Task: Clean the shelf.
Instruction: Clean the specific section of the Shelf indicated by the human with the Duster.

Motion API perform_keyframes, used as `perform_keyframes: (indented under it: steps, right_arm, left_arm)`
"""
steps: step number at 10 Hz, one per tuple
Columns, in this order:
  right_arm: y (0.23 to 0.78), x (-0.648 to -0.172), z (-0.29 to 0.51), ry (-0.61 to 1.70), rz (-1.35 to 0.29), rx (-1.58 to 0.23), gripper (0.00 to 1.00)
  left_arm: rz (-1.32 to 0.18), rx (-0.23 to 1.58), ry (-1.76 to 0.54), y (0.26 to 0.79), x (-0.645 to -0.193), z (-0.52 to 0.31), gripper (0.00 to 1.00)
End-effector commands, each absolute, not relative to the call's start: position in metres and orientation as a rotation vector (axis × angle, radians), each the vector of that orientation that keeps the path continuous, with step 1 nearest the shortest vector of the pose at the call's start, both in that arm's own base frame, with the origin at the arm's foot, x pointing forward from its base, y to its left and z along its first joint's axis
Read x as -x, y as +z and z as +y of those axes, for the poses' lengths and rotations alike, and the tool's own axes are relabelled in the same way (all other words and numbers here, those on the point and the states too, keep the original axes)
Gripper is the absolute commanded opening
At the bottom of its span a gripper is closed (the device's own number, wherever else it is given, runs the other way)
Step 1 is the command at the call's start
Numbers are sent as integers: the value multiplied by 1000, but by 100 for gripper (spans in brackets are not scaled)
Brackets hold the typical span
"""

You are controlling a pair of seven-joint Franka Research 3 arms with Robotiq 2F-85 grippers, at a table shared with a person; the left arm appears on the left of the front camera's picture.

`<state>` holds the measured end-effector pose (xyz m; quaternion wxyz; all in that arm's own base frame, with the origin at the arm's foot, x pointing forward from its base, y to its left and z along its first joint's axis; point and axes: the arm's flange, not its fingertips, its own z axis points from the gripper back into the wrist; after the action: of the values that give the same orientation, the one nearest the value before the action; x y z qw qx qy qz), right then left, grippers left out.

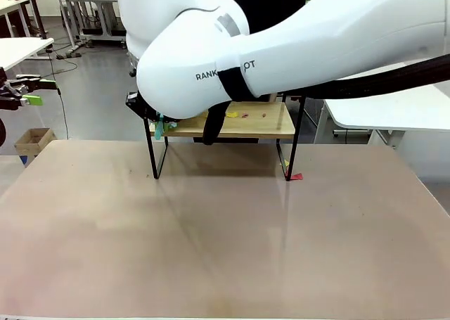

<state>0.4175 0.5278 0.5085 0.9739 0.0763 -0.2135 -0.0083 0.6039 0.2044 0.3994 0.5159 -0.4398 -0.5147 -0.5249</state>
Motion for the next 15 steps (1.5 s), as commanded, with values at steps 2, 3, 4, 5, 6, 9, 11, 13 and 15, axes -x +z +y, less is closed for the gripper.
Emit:
perform_keyframes:
  steps: [2,3,4,5,6,9,11,13,15]
  right_arm:
    - [501,-417,523,-38,-404,-171,13]
    - [507,-410,522,35,-387,-201,13]
    - [499,-421,527,-25,-413,-146,13]
    - [499,-421,527,-25,-413,-146,13]
    - [499,-421,527,-25,-413,-146,13]
    - [497,-425,514,-41,-387,-160,13]
    - [500,-426,484,-79,-364,-164,13]
    - [507,-424,458,-111,-350,-144,13]
    - [509,-422,422,-159,-323,-124,13]
  left_arm:
    - [-1248,1052,-1274,402,-603,204,100]
    - [-1248,1052,-1274,402,-603,204,100]
    - [-1248,1052,-1274,402,-603,204,100]
    - [-1248,1052,-1274,402,-603,204,100]
    - [-1248,1052,-1274,402,-603,204,100]
    - [-1248,1052,-1274,402,-603,204,100]
    - [-1248,1052,-1274,402,-603,204,100]
    - [-1248,1052,-1274,402,-603,204,100]
    - [-1248,1052,-1274,402,-603,204,100]
